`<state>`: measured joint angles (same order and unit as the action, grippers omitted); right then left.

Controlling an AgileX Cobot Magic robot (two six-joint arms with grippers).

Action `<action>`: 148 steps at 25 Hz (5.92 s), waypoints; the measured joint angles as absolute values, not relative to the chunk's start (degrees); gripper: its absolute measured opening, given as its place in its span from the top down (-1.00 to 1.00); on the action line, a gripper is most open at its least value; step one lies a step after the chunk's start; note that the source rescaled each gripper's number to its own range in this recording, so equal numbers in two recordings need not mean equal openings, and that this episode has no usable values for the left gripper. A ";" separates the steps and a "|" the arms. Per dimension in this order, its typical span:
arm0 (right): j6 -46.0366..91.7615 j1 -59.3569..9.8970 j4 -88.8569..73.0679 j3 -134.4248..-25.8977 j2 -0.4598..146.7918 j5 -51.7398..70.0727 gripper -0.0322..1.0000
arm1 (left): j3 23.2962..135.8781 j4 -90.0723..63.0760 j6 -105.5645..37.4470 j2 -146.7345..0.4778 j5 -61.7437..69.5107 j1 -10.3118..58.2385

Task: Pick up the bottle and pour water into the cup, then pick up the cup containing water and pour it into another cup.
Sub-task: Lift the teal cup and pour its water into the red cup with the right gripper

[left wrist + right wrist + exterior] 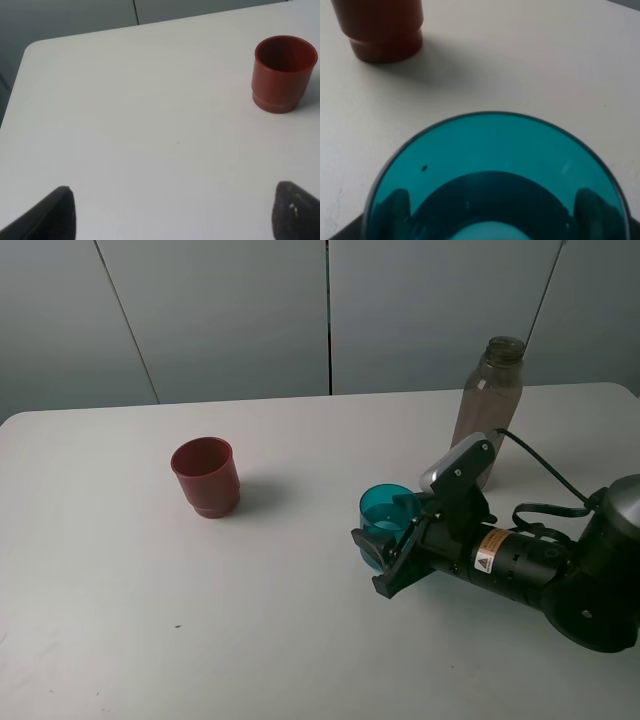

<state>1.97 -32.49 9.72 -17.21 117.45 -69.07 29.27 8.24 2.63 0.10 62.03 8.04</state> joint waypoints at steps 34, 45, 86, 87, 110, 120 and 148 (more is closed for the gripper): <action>-3.05 -32.62 18.27 -43.79 97.04 -20.35 0.69 | 29.27 8.24 2.63 0.10 62.03 8.04; -7.80 -37.19 28.02 -57.29 101.44 -7.81 0.69 | 29.27 8.24 2.63 0.10 62.03 8.04; -8.55 -46.24 38.15 -75.04 114.97 6.20 0.69 | 29.27 8.24 2.63 0.10 62.03 8.04; -8.55 -46.24 38.40 -75.04 114.97 6.20 0.69 | 29.27 8.24 2.63 0.10 62.03 8.04; -8.55 -46.24 47.48 -84.32 119.73 12.09 0.69 | 29.27 8.24 2.52 0.10 62.03 8.04; -10.04 -46.71 54.75 -85.81 121.85 14.18 0.69 | 29.27 8.24 2.74 0.10 62.03 8.04; -19.11 -48.29 79.45 -85.94 123.68 13.84 0.69 | 29.27 8.24 2.74 0.10 62.03 8.04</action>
<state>-19.11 -48.29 79.45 -85.94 123.68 13.84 29.27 8.24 2.74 0.10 62.03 8.04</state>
